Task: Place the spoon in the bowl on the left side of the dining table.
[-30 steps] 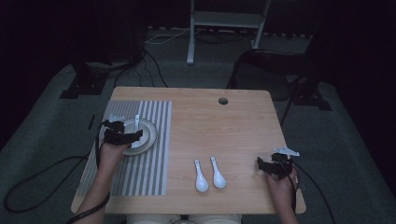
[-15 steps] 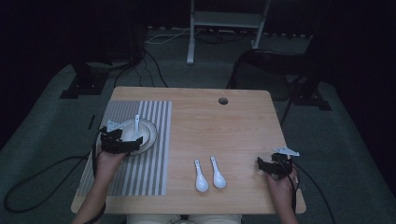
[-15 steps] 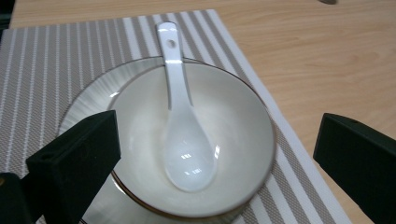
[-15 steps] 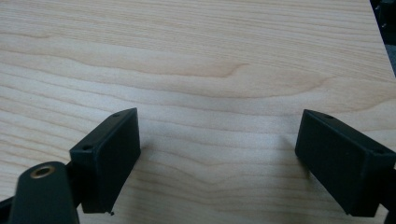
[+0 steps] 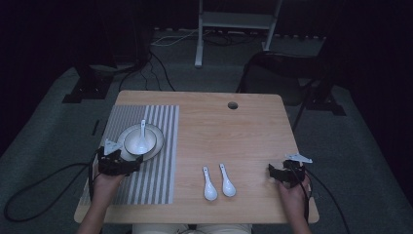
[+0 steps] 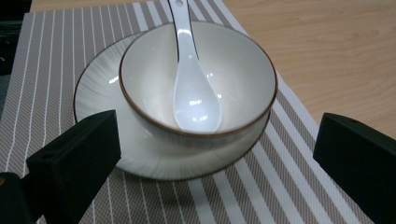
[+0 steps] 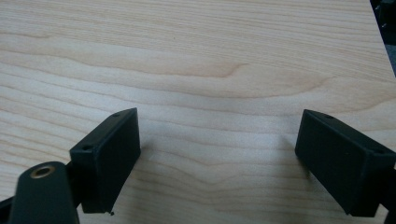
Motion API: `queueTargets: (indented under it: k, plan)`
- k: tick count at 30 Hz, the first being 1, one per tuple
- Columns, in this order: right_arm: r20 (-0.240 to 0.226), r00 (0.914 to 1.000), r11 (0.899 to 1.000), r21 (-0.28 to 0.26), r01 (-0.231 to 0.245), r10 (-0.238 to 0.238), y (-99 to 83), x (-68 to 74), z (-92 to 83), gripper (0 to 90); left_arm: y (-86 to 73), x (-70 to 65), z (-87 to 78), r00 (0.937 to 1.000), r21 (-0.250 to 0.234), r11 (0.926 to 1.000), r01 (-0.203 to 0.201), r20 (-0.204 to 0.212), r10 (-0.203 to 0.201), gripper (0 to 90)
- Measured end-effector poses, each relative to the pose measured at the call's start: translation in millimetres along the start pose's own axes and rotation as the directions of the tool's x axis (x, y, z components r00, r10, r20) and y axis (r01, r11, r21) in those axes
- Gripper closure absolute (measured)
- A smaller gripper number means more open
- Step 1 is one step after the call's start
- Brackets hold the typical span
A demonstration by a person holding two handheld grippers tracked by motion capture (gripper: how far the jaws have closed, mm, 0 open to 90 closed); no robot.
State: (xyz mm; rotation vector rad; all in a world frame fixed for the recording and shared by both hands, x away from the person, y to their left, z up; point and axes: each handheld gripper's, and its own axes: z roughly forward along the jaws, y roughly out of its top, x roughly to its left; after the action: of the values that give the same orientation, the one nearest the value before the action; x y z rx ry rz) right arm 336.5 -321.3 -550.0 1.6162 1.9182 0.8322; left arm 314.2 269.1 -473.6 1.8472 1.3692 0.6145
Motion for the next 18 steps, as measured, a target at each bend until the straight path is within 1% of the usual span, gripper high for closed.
queueTargets:
  k: [1,2,4,5,7,8,11,13,15,17,18]
  plan:
    - [0.0,1.0,1.0,0.0,0.0,0.0,0.0,0.0,0.0,13.4,-2.2,0.4,-0.8,1.0,-0.001,1.0,0.004,-0.003,-0.004,0.7]
    - [0.0,1.0,1.0,0.0,0.0,0.0,0.0,0.0,0.0,13.4,-5.8,1.1,-2.1,1.0,-0.002,1.0,0.003,0.006,-0.003,0.8]
    - [0.0,1.0,1.0,0.0,0.0,0.0,0.0,0.0,0.0,13.4,-11.4,0.6,-3.7,1.0,0.0,1.0,0.001,0.0,-0.001,0.8]
    - [0.0,1.0,1.0,0.0,0.0,0.0,0.0,0.0,0.0,13.4,-15.6,0.7,-4.9,0.9999,-0.006,1.0,-0.001,0.011,0.001,0.8]
    - [0.0,1.0,1.0,0.0,0.001,-0.001,0.0,0.0,0.0,13.4,-21.2,0.2,-6.0,1.0,-0.008,0.9999,-0.006,0.003,0.006,0.8]
    - [0.0,1.0,1.0,0.0,0.0,0.0,0.0,0.0,0.0,13.4,-24.2,0.1,-6.6,0.9999,-0.009,0.9999,-0.009,0.007,0.009,0.8]
    - [0.0,1.0,1.0,0.0,0.0,0.0,0.0,0.0,0.0,13.3,-33.7,0.8,-8.5,1.0,-0.01,0.9999,-0.008,0.0,0.008,0.8]
    - [0.0,1.0,1.0,0.0,0.0,0.0,0.0,0.0,0.0,13.4,-39.7,1.5,-9.9,0.9998,-0.016,0.9997,-0.017,-0.009,0.017,0.8]
    - [0.0,1.0,1.0,0.0,0.0,0.0,0.0,0.0,0.0,13.4,-44.7,2.3,-11.8,0.9992,-0.019,0.9994,-0.03,-0.026,0.029,0.7]
    - [0.0,1.0,1.0,0.0,0.0,0.0,0.0,0.0,0.0,13.4,-47.4,3.2,-12.7,0.9992,-0.026,0.9992,-0.03,-0.029,0.029,0.7]
    - [0.0,1.0,1.0,0.0,0.0,0.0,0.0,0.0,0.0,13.4,-52.8,5.7,-15.6,0.9987,-0.034,0.999,-0.031,-0.041,0.03,0.7]
